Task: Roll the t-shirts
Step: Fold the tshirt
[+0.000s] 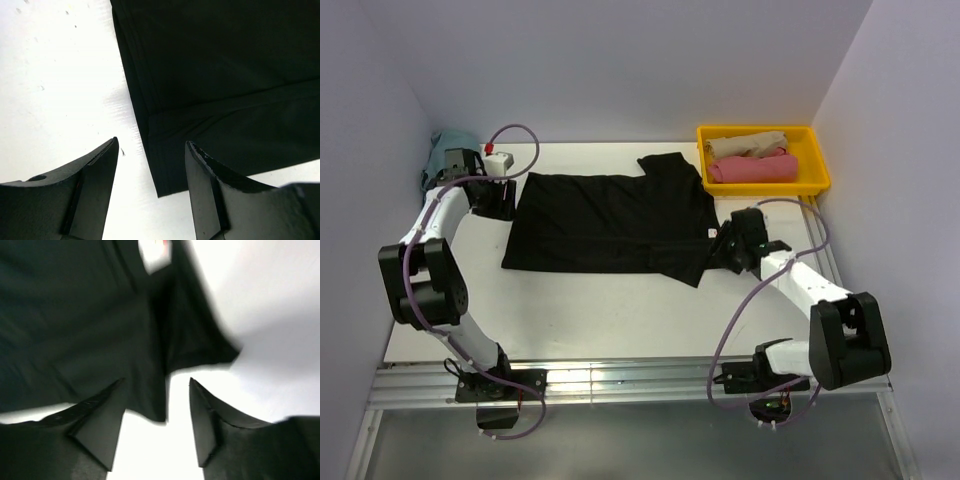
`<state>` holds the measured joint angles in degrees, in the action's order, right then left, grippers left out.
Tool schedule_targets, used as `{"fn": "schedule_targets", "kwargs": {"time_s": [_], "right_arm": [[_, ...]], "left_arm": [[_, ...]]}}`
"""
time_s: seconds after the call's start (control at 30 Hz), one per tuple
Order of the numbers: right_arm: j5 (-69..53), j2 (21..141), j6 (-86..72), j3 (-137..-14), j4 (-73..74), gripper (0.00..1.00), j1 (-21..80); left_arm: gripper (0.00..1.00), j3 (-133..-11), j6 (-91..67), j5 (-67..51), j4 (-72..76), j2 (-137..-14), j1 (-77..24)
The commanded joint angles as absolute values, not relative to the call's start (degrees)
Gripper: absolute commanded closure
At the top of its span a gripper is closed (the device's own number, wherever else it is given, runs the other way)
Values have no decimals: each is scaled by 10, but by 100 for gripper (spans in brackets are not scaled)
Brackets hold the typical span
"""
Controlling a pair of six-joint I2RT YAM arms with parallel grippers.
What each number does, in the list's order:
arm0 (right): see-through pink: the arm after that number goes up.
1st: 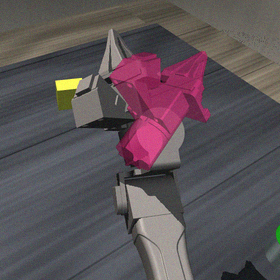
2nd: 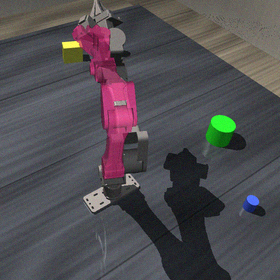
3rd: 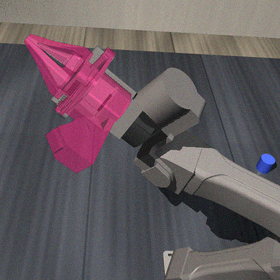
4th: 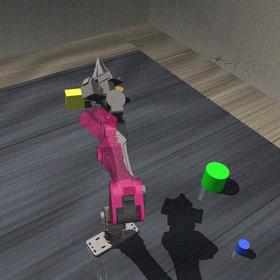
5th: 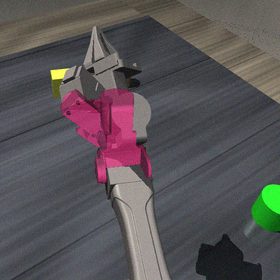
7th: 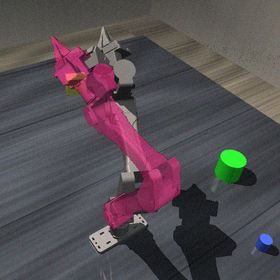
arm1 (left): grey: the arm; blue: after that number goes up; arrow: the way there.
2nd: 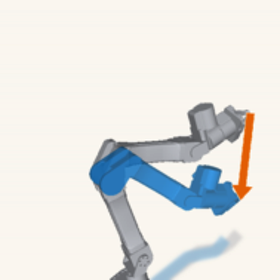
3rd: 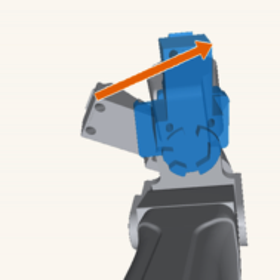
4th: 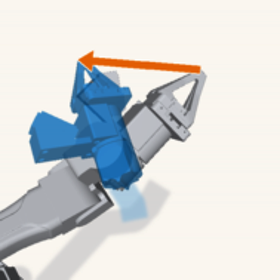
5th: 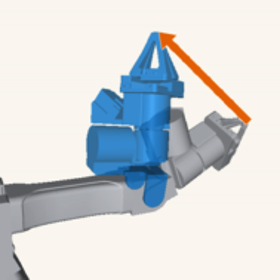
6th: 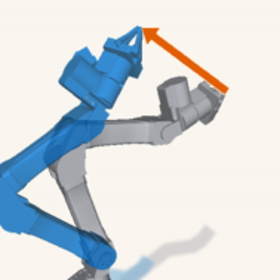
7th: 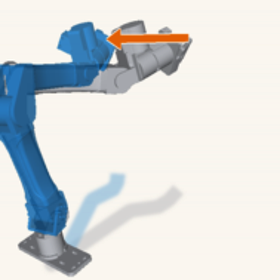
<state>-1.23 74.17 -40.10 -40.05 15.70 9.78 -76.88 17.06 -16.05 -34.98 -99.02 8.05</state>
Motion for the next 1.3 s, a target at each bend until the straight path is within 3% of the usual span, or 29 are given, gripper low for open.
{"fn": "schedule_targets", "kwargs": {"time_s": [0.0,0.47,0.57,0.6,0.63,0.77,1.27], "right_arm": [[-10,710,-437,-347,152,42,152],[-1,772,-491,-298,91,49,248],[-1,780,-494,-298,90,60,249],[11,779,-493,-301,94,71,249],[17,776,-492,-305,99,76,248],[21,756,-483,-339,129,87,248],[4,903,-416,-598,186,91,184]], "left_arm": [[39,-756,175,-187,-361,-935,80],[41,-737,175,-200,-383,-882,79],[42,-733,174,-200,-384,-882,80],[42,-732,175,-201,-385,-882,79],[43,-732,175,-201,-385,-882,79],[43,-731,177,-204,-387,-885,79],[45,-725,183,-210,-389,-904,73]]}}
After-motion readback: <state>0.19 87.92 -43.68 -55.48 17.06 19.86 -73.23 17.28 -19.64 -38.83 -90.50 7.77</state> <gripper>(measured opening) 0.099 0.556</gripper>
